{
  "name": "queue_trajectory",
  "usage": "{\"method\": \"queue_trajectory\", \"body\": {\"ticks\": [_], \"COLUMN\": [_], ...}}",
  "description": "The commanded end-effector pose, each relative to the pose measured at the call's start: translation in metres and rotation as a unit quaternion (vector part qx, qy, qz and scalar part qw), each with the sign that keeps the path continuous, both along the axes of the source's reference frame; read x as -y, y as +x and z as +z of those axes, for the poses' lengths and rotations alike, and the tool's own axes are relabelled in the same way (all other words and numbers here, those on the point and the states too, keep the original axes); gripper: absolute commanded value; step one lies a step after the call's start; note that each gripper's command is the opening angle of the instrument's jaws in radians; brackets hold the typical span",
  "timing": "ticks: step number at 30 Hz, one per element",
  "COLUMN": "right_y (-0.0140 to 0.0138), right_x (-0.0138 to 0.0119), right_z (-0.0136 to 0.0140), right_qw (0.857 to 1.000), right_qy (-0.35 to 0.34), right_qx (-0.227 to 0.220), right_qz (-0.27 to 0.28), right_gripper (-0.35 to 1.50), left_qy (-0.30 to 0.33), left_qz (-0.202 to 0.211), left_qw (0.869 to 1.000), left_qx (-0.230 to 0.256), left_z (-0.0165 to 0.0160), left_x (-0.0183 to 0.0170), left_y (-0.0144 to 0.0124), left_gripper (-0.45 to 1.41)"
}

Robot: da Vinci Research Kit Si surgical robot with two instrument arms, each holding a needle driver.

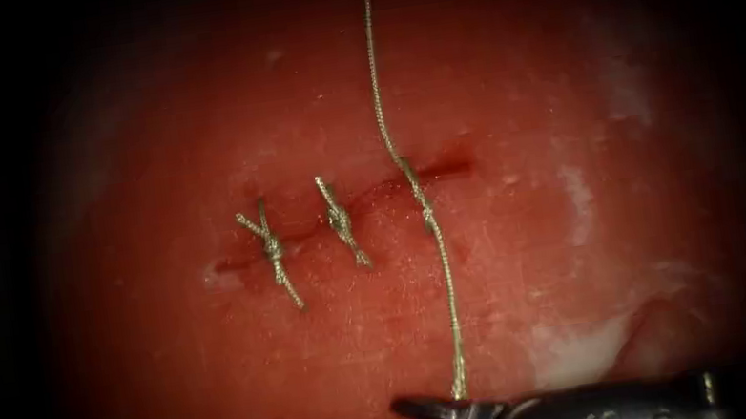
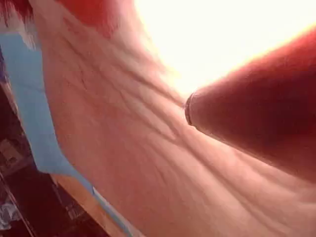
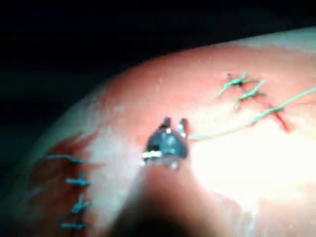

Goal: Wound Closure

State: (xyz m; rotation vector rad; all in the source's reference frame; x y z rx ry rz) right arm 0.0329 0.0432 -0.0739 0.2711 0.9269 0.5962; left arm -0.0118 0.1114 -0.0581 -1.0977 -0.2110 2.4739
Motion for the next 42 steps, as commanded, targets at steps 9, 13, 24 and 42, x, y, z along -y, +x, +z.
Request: {"method": "queue_trajectory", "body": {"ticks": [9,13,24,42], "right_y": [-0.0004,-0.0004,0.0039,0.0021], "right_x": [-0.0039,-0.0077,-0.0136,-0.0203], "right_z": [-0.0063,-0.0069,-0.0001,-0.0013], "right_qw": [0.999,0.998,0.997,0.969], "right_qy": [0.017,0.023,-0.004,-0.012], "right_qx": [-0.034,-0.045,-0.046,-0.199], "right_qz": [0.015,0.025,0.059,0.146], "right_gripper": [1.26,1.05,-0.35,-0.35], "left_qy": [0.018,0.016,0.025,0.048], "left_qz": [0.024,0.031,0.022,0.014], "left_qw": [0.998,0.996,0.994,0.994], "left_qx": [0.063,0.086,0.102,0.102], "left_z": [-0.0093,-0.0136,-0.0165,-0.0087], "left_x": [0.0106,0.0167,0.0253,0.0364], "left_y": [0.0002,0.0004,0.0015,-0.0024], "left_gripper": [-0.35,-0.35,-0.35,-0.35]}}
